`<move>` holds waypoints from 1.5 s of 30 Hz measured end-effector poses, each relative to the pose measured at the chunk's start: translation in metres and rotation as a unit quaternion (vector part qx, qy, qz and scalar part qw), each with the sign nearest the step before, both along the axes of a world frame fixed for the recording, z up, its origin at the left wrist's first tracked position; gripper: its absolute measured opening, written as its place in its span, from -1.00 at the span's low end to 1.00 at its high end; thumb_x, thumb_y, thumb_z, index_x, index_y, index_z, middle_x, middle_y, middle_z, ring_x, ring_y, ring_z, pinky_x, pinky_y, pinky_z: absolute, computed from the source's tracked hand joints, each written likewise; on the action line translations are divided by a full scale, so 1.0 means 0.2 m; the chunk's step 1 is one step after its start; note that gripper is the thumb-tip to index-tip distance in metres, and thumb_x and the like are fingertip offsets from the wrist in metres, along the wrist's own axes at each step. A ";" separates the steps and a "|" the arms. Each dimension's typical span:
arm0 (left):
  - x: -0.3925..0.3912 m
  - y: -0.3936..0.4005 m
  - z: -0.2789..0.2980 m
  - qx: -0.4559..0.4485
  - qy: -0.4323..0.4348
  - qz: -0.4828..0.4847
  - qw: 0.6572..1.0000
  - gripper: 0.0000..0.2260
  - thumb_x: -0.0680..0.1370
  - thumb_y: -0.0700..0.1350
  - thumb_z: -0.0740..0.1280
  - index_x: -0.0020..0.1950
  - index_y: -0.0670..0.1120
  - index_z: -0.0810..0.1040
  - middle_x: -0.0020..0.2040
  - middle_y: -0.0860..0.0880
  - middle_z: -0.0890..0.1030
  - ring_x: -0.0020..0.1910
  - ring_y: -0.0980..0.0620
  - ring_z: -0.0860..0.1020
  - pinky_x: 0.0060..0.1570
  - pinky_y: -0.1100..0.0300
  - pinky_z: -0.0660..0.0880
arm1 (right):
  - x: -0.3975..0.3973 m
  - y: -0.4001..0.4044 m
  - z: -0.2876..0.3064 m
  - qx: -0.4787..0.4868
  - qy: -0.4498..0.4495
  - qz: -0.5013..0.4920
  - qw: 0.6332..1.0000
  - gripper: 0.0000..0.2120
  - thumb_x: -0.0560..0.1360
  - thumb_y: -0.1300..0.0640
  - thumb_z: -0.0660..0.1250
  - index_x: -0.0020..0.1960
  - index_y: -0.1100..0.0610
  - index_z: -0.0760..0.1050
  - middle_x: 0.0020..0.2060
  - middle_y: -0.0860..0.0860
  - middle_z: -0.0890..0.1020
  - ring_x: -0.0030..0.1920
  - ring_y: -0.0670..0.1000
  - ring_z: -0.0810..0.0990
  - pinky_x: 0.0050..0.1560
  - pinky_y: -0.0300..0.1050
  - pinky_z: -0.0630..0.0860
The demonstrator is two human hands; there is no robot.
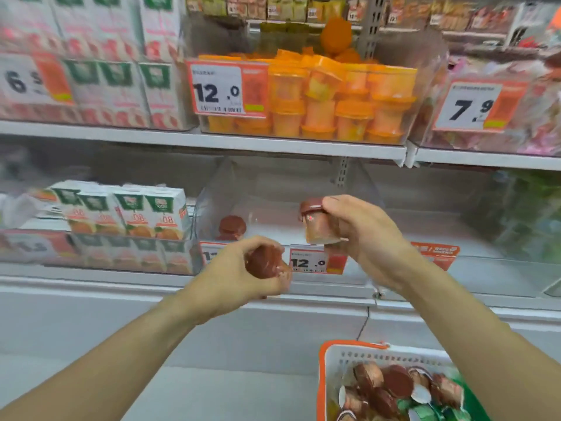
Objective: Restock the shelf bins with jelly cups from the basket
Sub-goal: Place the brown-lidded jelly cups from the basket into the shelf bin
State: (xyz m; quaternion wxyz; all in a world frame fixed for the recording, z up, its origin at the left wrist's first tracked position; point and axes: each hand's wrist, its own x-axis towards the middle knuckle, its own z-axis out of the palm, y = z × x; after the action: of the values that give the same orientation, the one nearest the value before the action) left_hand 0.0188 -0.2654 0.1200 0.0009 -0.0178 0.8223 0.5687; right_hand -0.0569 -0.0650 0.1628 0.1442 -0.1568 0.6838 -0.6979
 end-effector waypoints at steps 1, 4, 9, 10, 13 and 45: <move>-0.01 -0.03 0.00 -0.059 0.030 0.007 0.998 -0.56 0.33 -0.04 0.63 0.15 0.08 0.59 -0.07 0.12 0.69 -0.12 0.20 0.65 -0.11 0.37 0.55 | -0.03 -0.07 0.04 0.022 0.033 -0.015 0.999 -0.77 0.55 0.06 0.39 0.11 0.19 0.56 -0.15 0.09 0.69 -0.17 0.04 0.65 -0.23 -0.03 0.53; -0.02 -0.08 0.00 -0.137 0.076 0.054 0.986 -0.37 0.26 0.11 0.64 0.25 0.19 0.48 0.05 0.24 0.58 -0.01 0.33 0.59 -0.02 0.50 0.49 | -0.13 -0.29 0.10 0.107 0.091 -0.029 0.990 -0.63 0.48 0.12 0.49 0.20 0.14 0.44 -0.02 0.04 0.63 -0.24 -0.02 0.66 -0.25 0.00 0.63; -0.02 -0.13 -0.02 -0.127 0.074 0.088 0.985 -0.50 0.25 0.11 0.63 0.10 0.09 0.54 -0.04 0.17 0.66 -0.09 0.26 0.63 -0.03 0.30 0.60 | -0.42 -0.57 -0.02 0.289 0.098 -0.009 0.952 -0.43 0.46 0.05 0.49 0.34 0.16 0.30 0.02 0.10 0.61 -0.02 0.12 0.66 -0.08 0.08 0.65; -0.02 -0.14 -0.02 -0.133 0.078 0.089 0.984 -0.52 0.25 0.12 0.62 0.08 0.09 0.55 -0.05 0.18 0.66 -0.10 0.26 0.63 -0.04 0.31 0.59 | -0.48 -0.62 -0.06 0.299 0.088 -0.019 0.950 -0.45 0.48 0.03 0.48 0.34 0.17 0.32 0.06 0.12 0.62 0.01 0.11 0.65 -0.07 0.03 0.64; -0.03 -0.17 -0.04 -0.123 0.094 0.093 0.984 -0.59 0.28 0.12 0.60 0.04 0.10 0.57 -0.10 0.18 0.67 -0.13 0.29 0.62 -0.05 0.29 0.59 | -0.61 -0.73 -0.14 0.340 0.089 -0.060 0.934 -0.56 0.49 0.02 0.47 0.26 0.20 0.44 0.19 0.15 0.58 0.13 0.11 0.56 0.08 -0.07 0.52; -0.20 -0.18 -0.05 -0.066 0.186 0.235 0.952 -0.39 0.34 -0.21 0.54 0.30 0.10 0.40 0.09 0.08 0.59 0.03 0.13 0.59 0.08 0.19 0.57 | -0.35 -0.55 -0.03 0.118 0.017 0.202 0.972 -0.63 0.41 0.18 0.49 0.17 0.31 0.60 0.06 0.29 0.66 0.02 0.19 0.68 0.07 0.05 0.64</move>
State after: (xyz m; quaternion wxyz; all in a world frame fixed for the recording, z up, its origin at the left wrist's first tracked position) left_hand -0.0220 -0.3008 0.1098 -0.2869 -0.1041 0.8163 0.4905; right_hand -0.1259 -0.1750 0.1563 0.2876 -0.2854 0.7181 -0.5658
